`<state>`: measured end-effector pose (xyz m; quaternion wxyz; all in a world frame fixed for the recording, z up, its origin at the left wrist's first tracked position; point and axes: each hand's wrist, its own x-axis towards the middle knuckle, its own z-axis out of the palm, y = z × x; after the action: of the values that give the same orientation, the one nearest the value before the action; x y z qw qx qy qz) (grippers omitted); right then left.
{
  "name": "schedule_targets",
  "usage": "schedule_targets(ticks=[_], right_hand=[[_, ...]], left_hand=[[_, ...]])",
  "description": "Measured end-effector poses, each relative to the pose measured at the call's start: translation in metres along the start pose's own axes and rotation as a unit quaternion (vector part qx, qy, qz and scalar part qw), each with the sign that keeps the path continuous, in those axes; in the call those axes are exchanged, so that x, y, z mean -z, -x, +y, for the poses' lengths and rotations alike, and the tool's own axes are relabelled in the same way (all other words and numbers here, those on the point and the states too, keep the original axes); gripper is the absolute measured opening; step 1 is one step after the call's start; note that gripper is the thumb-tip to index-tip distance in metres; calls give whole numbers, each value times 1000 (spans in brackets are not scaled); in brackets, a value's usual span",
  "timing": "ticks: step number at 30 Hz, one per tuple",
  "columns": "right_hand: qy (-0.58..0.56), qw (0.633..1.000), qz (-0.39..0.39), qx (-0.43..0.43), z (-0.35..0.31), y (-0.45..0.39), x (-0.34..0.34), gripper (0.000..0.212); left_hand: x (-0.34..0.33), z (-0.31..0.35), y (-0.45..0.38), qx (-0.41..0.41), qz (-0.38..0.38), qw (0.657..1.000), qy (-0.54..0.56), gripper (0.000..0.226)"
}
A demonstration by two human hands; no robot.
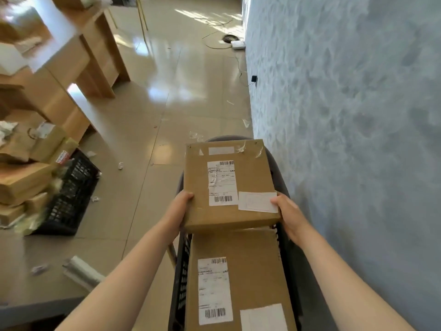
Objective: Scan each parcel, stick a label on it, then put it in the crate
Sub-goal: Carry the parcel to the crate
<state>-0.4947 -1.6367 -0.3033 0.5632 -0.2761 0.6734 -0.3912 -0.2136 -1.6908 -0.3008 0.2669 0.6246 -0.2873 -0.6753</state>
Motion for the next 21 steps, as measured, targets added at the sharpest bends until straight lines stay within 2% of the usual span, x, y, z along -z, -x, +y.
schedule_targets(ticks=[2, 6, 10, 13, 21], right_hand=[[16, 1000, -1, -14, 2, -26, 3, 31], [58, 997, -1, -49, 15, -58, 10, 48], [72, 994, 2, -86, 26, -70, 13, 45], [71, 992, 3, -106, 34, -71, 15, 52], [104, 990, -4, -95, 35, -64, 9, 45]], left_hand=[[-10, 2, -21, -13, 13, 1000, -12, 20], [-17, -9, -57, -32, 24, 998, -53, 32], [-26, -19, -64, -27, 25, 996, -81, 40], [-23, -32, -68, -14, 26, 995, -92, 54], [-14, -52, -67, -12, 46, 995, -91, 72]])
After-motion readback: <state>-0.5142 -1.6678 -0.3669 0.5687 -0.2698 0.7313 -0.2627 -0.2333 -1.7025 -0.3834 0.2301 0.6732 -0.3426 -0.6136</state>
